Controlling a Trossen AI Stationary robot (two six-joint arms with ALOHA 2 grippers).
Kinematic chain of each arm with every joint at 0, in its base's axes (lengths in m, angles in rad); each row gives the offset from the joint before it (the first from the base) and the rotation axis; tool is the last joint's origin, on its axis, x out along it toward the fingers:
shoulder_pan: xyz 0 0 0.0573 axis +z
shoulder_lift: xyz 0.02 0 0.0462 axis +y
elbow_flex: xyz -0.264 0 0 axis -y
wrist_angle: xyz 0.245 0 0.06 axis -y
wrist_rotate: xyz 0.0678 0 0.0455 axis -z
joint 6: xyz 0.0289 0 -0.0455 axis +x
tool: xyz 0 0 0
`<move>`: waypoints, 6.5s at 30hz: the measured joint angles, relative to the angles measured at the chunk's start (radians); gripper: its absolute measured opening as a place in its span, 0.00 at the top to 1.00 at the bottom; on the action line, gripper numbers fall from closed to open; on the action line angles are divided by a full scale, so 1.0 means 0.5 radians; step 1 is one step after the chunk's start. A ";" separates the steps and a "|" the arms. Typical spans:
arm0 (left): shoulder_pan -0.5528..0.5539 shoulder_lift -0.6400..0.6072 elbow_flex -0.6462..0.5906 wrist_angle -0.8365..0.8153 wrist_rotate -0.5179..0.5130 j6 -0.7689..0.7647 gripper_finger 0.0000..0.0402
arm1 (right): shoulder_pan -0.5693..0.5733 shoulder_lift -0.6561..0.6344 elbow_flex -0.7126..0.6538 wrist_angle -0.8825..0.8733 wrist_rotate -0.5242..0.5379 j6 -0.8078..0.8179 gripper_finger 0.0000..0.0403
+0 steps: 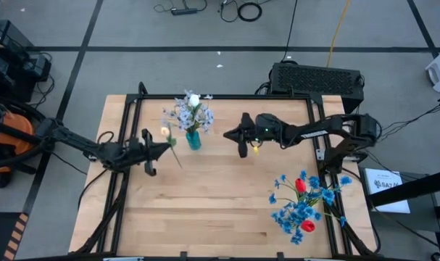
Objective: Sort flowers into vase by color
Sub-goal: Put the orange tulip into the blue transparent vase
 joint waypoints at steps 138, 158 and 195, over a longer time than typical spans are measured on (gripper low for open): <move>0.000 -0.175 0.188 -0.105 -0.240 0.503 1.00 | 0.008 1.130 1.505 -0.229 -0.008 -0.174 0.17; 0.000 -0.174 0.188 -0.025 -0.240 0.563 1.00 | 0.010 1.124 1.506 -0.305 -0.020 -0.174 0.93; 0.256 0.299 0.317 0.654 0.033 0.914 1.00 | -0.001 1.019 1.503 -0.373 -0.171 -0.213 0.95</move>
